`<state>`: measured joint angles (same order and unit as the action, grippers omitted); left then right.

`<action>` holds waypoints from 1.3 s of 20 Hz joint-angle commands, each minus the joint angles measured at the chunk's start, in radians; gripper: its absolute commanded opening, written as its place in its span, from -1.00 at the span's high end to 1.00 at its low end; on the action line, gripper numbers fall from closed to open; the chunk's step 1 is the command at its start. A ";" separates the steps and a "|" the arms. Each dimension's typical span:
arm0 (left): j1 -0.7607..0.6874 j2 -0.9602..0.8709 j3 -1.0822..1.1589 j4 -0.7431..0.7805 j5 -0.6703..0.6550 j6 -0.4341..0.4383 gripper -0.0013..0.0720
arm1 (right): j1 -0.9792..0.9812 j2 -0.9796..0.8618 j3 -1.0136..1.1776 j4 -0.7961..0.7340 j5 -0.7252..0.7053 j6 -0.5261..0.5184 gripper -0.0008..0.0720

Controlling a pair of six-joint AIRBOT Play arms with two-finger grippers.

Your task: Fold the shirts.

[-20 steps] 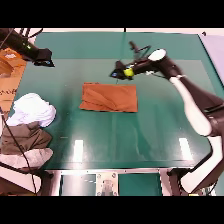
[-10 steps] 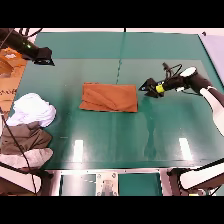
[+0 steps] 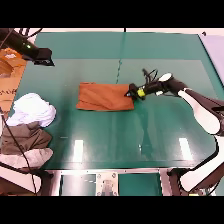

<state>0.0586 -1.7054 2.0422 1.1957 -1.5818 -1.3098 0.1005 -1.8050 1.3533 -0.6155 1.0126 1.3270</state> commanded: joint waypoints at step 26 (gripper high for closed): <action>0.000 0.001 0.000 -0.082 0.011 0.001 0.88 | -1.667 0.755 -0.838 -0.328 -0.255 0.233 0.95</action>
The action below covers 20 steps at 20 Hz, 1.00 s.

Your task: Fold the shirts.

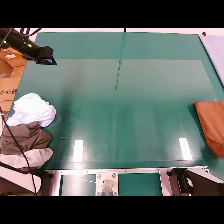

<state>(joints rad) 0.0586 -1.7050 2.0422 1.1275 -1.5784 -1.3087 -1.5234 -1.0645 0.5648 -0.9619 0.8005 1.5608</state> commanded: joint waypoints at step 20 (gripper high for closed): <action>-0.002 0.345 -0.444 -0.013 0.064 -0.056 0.88 | 1.003 0.014 0.477 -0.311 0.449 0.054 0.95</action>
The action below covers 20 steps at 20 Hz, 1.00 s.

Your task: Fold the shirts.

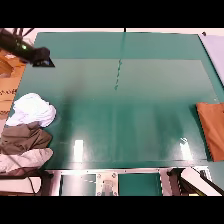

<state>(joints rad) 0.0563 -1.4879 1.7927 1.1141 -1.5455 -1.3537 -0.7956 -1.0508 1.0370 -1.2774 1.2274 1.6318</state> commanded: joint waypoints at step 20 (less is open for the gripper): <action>0.000 0.530 -0.933 0.000 0.193 -0.032 0.88 | 0.786 -0.036 -0.024 0.010 -0.015 -0.017 0.95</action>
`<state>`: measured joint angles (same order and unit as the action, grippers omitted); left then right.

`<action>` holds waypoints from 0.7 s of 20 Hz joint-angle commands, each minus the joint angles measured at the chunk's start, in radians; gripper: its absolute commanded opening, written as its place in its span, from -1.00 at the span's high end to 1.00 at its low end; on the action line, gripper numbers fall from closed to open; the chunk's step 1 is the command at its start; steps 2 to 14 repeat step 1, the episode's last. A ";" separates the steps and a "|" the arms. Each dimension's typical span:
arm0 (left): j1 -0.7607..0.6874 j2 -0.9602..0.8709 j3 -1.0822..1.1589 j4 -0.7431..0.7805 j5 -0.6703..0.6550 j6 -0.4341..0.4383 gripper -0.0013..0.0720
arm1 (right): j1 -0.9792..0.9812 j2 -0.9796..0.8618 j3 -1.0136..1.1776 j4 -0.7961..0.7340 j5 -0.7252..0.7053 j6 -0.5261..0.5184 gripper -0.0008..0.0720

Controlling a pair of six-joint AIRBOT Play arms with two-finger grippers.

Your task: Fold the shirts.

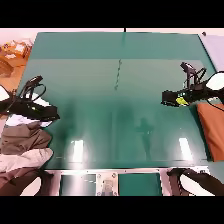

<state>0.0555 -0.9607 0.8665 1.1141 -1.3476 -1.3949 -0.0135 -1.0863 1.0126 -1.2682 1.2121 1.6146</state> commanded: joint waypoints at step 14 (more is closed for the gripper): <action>0.001 0.003 -0.007 0.000 -0.005 0.009 0.88 | 0.004 0.000 0.000 0.001 0.000 0.000 0.95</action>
